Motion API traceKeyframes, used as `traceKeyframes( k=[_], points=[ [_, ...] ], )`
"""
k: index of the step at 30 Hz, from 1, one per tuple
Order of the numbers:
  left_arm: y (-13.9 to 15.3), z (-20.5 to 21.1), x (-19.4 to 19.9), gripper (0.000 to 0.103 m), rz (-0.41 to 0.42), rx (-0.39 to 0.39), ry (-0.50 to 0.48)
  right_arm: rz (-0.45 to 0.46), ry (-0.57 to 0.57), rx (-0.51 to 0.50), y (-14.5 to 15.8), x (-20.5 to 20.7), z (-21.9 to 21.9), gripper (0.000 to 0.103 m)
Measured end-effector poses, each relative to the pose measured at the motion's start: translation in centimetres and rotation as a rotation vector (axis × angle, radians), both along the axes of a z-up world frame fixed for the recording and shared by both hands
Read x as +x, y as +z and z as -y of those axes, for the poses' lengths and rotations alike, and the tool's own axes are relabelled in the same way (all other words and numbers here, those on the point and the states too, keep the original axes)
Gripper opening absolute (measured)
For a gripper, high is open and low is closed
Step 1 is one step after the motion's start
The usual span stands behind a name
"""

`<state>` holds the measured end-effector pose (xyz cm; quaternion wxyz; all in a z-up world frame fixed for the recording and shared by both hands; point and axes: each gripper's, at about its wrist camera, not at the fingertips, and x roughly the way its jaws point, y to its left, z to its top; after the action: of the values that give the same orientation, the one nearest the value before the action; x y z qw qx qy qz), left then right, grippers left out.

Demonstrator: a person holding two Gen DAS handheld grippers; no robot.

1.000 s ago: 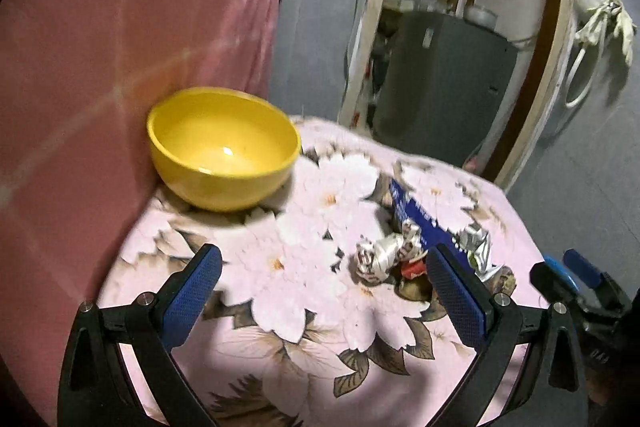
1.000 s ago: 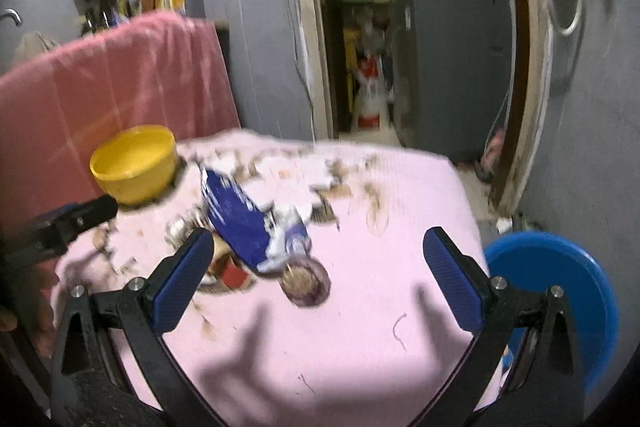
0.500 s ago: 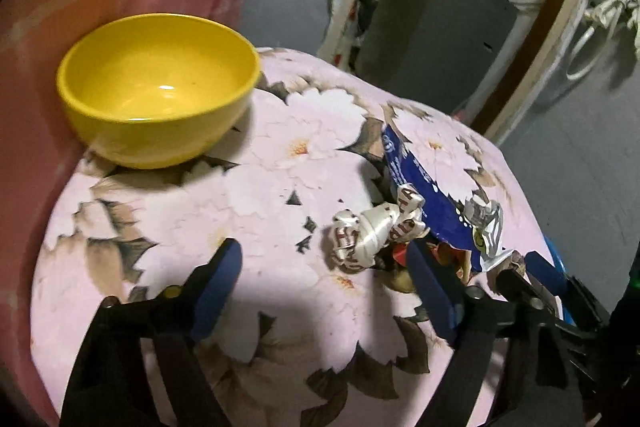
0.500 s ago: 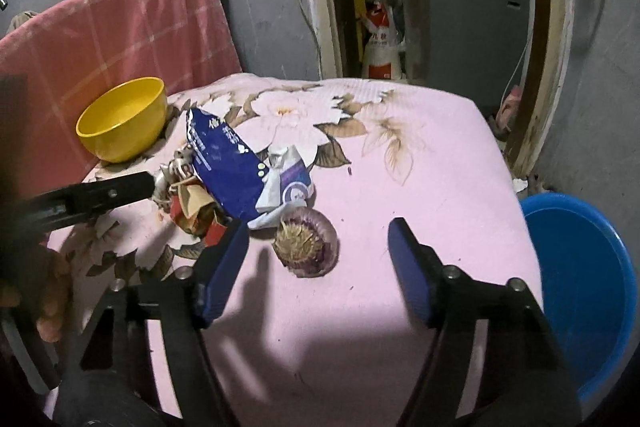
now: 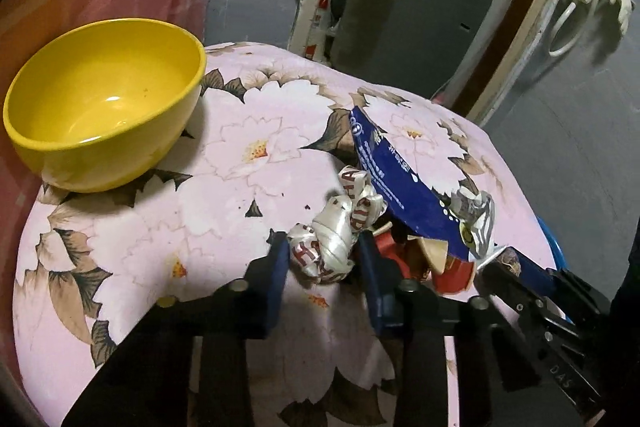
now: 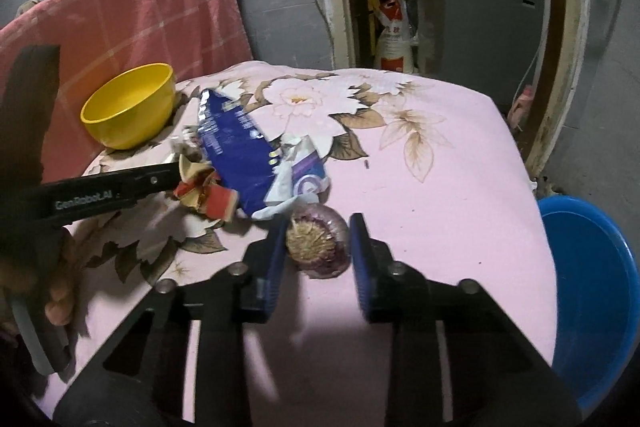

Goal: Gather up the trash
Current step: 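Close the left tool on the foil wrapper while the right tool grasps the round lid, then carry the foil wrapper and round lid over the blue basin and open both tools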

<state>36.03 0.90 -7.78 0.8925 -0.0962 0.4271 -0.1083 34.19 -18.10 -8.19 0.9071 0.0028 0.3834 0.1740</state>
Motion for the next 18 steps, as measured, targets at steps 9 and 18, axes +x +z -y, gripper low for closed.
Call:
traceKeyframes(
  k=[9, 18],
  points=[
    [0.6, -0.2, -1.7, 0.025, 0.003, -0.044, 0.034, 0.003, 0.001, 0.033, 0.5, -1.3, 0.6, 0.036],
    [3.5, 0.5, -5.4, 0.025, 0.118, -0.092, 0.058, 0.101, -0.013, 0.090, 3.2, -4.0, 2.2, 0.036]
  ],
)
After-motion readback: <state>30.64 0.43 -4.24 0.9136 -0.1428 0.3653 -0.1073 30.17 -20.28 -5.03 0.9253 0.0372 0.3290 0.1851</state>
